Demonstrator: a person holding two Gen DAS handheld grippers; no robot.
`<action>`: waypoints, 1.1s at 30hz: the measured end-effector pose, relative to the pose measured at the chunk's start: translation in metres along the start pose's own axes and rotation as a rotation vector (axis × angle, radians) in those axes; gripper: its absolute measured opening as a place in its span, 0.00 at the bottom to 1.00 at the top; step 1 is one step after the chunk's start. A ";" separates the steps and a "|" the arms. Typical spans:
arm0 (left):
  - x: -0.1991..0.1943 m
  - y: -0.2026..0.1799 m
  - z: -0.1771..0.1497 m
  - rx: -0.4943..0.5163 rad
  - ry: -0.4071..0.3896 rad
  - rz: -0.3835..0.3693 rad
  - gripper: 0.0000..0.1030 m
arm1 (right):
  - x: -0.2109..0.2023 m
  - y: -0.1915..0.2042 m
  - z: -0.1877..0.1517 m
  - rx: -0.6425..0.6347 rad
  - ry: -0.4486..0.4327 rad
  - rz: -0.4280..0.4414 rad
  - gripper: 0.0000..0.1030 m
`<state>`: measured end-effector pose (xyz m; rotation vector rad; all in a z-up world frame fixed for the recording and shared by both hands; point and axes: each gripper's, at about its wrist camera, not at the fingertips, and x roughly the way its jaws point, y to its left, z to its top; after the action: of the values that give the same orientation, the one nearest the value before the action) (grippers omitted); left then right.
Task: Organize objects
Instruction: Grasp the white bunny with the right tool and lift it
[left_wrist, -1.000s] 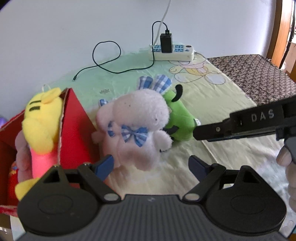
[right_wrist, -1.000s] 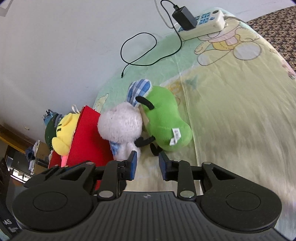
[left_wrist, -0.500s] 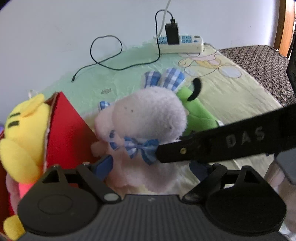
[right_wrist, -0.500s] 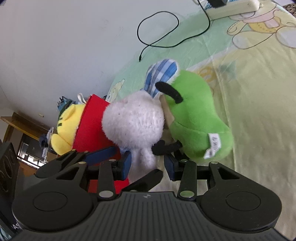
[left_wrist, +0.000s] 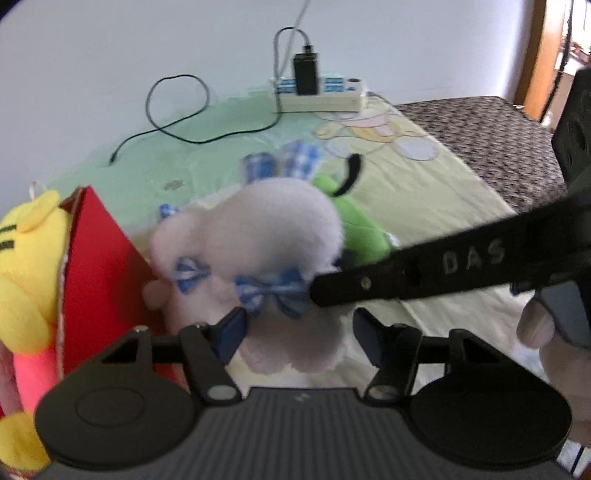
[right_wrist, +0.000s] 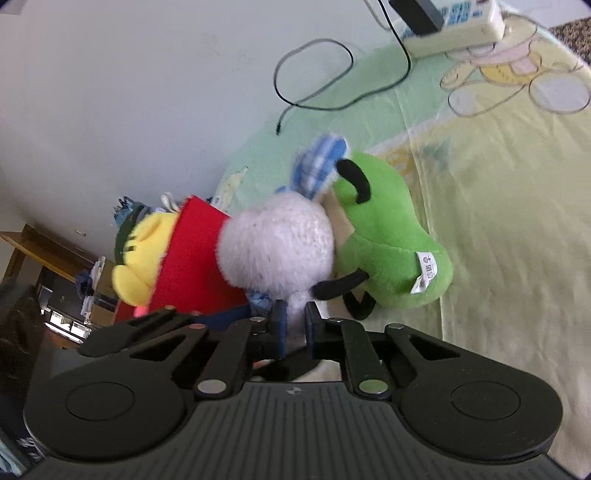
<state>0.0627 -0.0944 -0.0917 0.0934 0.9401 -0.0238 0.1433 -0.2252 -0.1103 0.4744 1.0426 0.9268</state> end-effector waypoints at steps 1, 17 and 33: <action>-0.002 -0.001 0.000 0.002 -0.003 -0.015 0.63 | -0.005 0.003 -0.002 -0.013 -0.006 -0.009 0.11; -0.031 -0.013 -0.049 0.057 0.005 -0.132 0.67 | -0.019 0.005 -0.060 0.048 0.024 -0.125 0.24; -0.014 0.001 -0.045 -0.033 0.015 -0.172 0.63 | -0.011 0.015 -0.061 0.010 -0.004 -0.119 0.34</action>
<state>0.0184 -0.0898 -0.1061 -0.0183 0.9611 -0.1668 0.0809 -0.2311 -0.1207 0.4182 1.0609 0.8146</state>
